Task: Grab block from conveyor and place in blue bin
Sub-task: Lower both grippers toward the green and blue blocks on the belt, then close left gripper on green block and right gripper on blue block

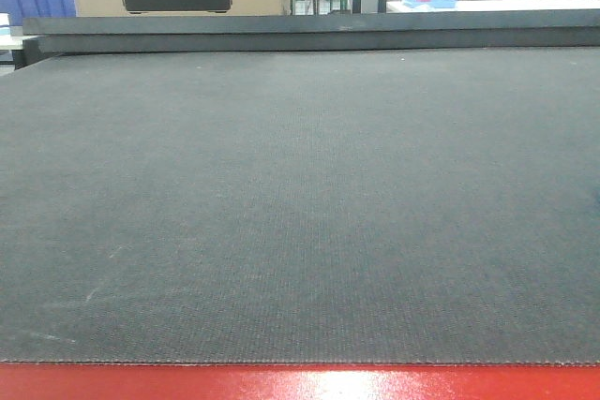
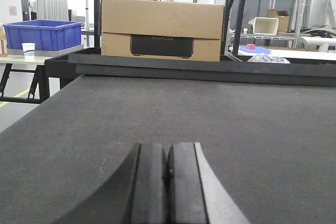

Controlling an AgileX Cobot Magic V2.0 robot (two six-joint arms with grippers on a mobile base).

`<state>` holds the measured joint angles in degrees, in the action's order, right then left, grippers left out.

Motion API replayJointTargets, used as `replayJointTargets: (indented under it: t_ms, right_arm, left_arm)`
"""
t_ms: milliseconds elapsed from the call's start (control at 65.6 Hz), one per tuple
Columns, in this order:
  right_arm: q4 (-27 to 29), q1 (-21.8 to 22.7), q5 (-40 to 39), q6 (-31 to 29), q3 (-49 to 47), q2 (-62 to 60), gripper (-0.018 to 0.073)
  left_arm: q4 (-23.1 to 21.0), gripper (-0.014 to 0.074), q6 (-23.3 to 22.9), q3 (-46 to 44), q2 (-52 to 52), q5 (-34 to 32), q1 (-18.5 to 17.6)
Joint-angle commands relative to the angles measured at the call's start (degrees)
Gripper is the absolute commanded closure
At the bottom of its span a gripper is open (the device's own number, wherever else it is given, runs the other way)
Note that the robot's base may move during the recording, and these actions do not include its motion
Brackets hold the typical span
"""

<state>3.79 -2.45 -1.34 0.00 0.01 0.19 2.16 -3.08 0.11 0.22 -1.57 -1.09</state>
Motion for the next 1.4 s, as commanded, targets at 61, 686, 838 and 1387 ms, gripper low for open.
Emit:
replayJointTargets:
  t_ms: [61, 686, 838, 1387]
  right_arm:
    - [0.05, 0.25, -4.93, 0.00, -2.19, -0.19, 0.0721]
    - [-1.02, 0.25, 39.71, 0.00, -44.89, 36.90, 0.0721]
    - [-0.65, 0.25, 44.32, 0.00, -49.60, 49.13, 0.0721]
    - [2.18, 0.12, 58.61, 0.00, -60.56, 77.79, 0.0311]
  left_arm:
    - [-0.56, 0.0707, -0.05, -3.07, -0.22, 1.57, 0.12]
    - [0.71, 0.0707, -0.05, -45.75, 35.40, 43.99, 0.12]
    - [0.71, 0.0707, -0.05, -51.76, 49.01, 50.84, 0.12]
    - [-7.62, 0.0707, -0.05, -54.34, 72.05, 53.74, 0.12]
